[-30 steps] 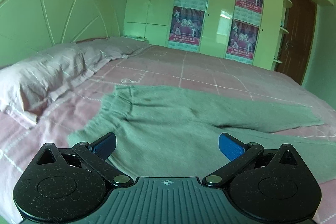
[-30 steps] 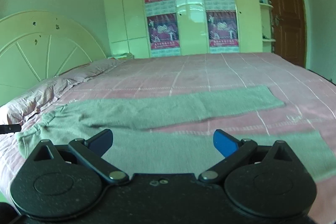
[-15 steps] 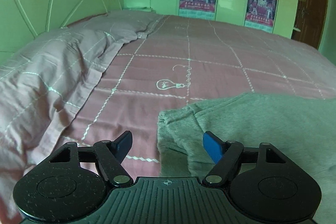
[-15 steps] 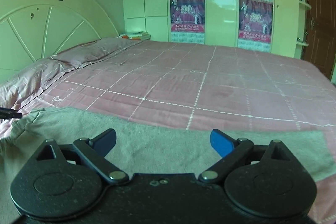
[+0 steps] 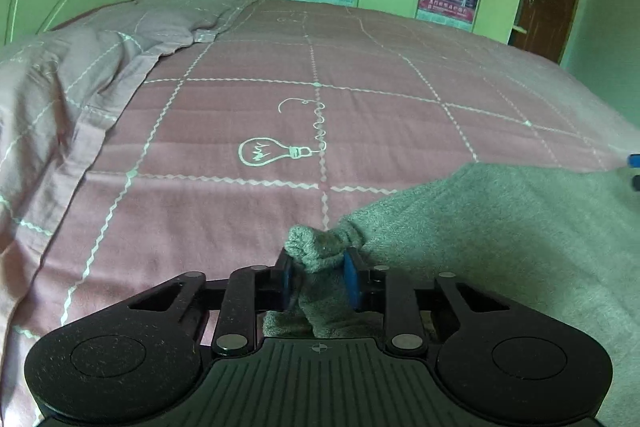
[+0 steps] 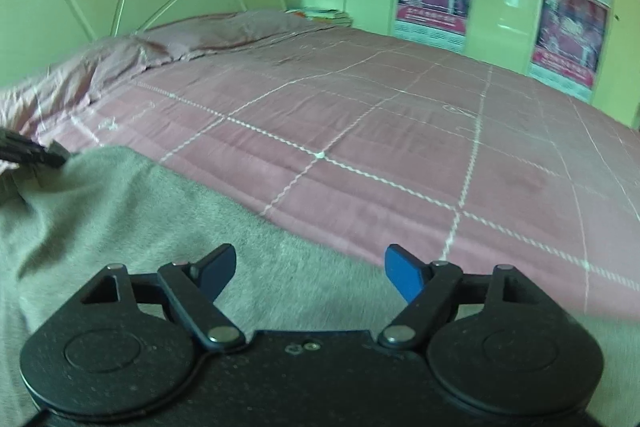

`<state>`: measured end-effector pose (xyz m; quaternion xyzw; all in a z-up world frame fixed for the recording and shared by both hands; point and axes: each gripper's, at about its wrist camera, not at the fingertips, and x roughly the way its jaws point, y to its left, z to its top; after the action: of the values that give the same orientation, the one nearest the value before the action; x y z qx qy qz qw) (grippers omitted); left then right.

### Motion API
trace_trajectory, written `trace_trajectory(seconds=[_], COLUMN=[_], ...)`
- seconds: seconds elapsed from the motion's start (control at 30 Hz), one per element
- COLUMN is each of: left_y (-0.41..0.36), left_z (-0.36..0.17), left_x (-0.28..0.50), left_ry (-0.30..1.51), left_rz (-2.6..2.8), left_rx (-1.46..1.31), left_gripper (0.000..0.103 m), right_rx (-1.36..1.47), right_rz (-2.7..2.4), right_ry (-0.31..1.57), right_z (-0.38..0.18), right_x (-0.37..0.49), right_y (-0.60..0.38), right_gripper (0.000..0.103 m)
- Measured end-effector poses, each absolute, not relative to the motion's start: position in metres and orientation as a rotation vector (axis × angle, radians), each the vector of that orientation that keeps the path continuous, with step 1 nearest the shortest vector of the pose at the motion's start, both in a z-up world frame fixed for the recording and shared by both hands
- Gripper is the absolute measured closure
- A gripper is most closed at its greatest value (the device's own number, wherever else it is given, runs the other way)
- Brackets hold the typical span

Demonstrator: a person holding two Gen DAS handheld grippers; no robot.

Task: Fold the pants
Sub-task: 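Reach both tools to the pant-leg cuffs and close on them, then lift the cuffs with both tools and carry them toward the waistband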

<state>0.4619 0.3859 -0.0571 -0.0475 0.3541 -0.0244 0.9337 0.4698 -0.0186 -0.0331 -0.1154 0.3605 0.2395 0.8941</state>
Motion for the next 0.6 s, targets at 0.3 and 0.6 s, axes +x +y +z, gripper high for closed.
trace_trajectory(seconds=[0.3, 0.6], left_y=[0.404, 0.403], left_z=[-0.065, -0.061], left_x=[0.460, 0.449], left_ry=[0.708, 0.611], left_rz=[-0.091, -0.109], left_rx=[-0.159, -0.133], left_gripper=[0.072, 0.085], right_rx=[-0.443, -0.387], right_rz=[0.592, 0.556], right_ry=[0.882, 0.883], right_z=[-0.058, -0.041], right_x=[0.516, 0.506], right_y=[-0.003, -0.002], right_gripper=[0.057, 0.103])
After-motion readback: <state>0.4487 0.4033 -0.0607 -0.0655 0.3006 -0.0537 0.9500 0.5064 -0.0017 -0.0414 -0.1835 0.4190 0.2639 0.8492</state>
